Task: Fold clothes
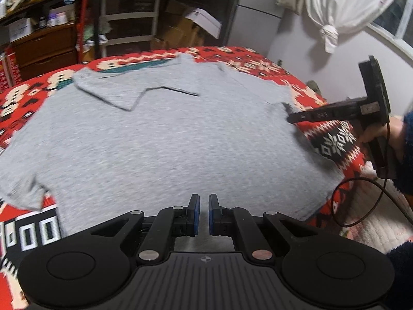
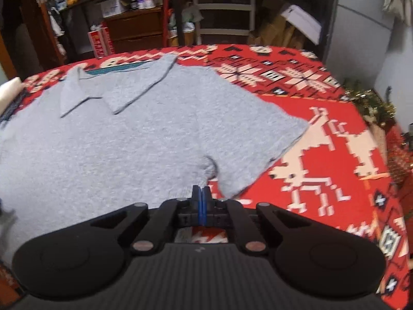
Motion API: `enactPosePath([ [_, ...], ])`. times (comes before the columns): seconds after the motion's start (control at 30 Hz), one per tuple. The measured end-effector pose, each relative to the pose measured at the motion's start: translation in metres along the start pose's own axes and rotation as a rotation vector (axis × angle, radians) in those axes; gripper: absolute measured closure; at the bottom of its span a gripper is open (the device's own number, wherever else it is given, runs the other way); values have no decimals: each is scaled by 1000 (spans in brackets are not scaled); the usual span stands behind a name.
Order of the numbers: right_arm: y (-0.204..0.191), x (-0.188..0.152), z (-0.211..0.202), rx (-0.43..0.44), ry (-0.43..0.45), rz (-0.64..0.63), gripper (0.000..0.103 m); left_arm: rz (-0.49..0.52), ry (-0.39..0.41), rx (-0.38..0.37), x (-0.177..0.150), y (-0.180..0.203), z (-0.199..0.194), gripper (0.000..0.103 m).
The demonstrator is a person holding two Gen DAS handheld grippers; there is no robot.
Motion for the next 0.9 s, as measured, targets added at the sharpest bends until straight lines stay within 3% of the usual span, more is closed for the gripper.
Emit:
enactPosePath([
  [0.4,5,-20,-52,104,-16,93,92,-94,-21,107,-22,-54,-25,94],
  [0.57,-5,-55,-60,137,-99,131,91,-143,-29,115,-30,-68,-33,94],
  [0.83,-17,-60,-48,124,-109,108,91,-160,-30,140,-35,-77,-42,88],
  [0.9,-21,-57,-46,106,-117,54,96,-168,-28,150,-35,-80,-43,87],
])
Point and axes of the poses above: each gripper's, at about its wrist camera, not at the fingertips, and z roughly the way its jaws point, y to its right, x to its top, the point moved 8 cm from there along z, roughly the way its jaws point, and after that the axes turned 6 degrees about x, right-handed, at the moved point
